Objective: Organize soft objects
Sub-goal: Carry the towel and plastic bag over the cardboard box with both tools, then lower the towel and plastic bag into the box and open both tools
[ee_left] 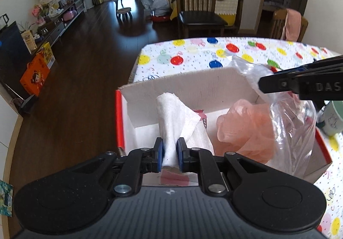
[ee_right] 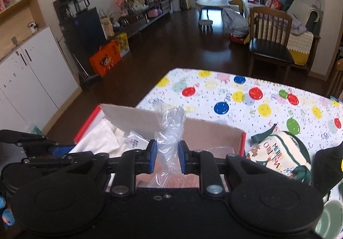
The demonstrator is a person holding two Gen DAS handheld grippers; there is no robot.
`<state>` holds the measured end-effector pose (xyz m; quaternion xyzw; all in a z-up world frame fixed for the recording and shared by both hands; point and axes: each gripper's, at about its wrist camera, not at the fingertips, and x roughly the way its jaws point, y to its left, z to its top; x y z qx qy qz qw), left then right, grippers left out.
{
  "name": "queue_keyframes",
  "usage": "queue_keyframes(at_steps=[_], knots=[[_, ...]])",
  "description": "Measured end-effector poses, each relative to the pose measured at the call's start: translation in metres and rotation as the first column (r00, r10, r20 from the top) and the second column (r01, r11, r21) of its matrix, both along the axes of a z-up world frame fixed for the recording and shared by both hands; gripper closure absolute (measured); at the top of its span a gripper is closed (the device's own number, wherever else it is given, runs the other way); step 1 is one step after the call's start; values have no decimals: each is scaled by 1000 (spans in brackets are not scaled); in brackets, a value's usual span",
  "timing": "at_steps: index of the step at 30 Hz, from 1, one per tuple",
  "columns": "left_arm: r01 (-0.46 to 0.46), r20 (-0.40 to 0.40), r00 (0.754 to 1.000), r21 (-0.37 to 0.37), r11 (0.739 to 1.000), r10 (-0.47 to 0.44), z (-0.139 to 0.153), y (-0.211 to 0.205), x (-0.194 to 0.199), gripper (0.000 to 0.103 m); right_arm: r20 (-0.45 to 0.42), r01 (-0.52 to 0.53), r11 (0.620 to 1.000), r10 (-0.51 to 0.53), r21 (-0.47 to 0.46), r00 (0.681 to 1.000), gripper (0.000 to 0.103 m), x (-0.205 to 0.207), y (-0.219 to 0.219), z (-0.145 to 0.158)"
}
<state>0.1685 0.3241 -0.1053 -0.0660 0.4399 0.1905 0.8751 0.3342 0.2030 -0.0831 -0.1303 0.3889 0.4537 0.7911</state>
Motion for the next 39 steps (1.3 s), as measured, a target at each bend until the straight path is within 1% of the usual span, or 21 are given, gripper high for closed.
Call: queue_keyframes(at_steps=[3,8,10,14,19,22,24,31,33,39], knots=[[16,-28,1000,17,1000,-15,-7,-2,6,89,-5,8,1000,-8,-24,1000,82,4,7,-12],[20,-69,997,17,1000,-19,-18,0,17,89,-39,26,999,-27,-41,999,82,10,14,-28],[28,-83,996,20,999,-26,-22,-2,20,89,-40,21,999,-23,-48,999,82,9,16,-31],[46,-103,994,12,999,-45,-28,-5,27,89,-50,11,997,-14,-72,999,82,6,21,-41],[41,-128,991,4,999,-40,-34,-6,30,89,-67,24,996,-30,-91,997,82,4,19,-53],[40,-144,989,-5,999,-40,-38,-5,31,89,-68,31,995,-38,-98,997,81,3,19,-56],[33,-149,988,-13,999,-34,-39,-3,32,89,-68,34,994,-41,-102,997,78,2,20,-57],[8,-147,989,-39,999,-14,-37,1,31,87,-75,37,994,-45,-103,996,74,2,17,-54],[11,-144,990,-40,999,-16,-36,-1,29,84,-73,34,995,-42,-99,996,69,0,17,-52],[16,-128,991,-49,999,-22,-31,-3,28,83,-72,30,997,-35,-77,997,64,-4,11,-44]])
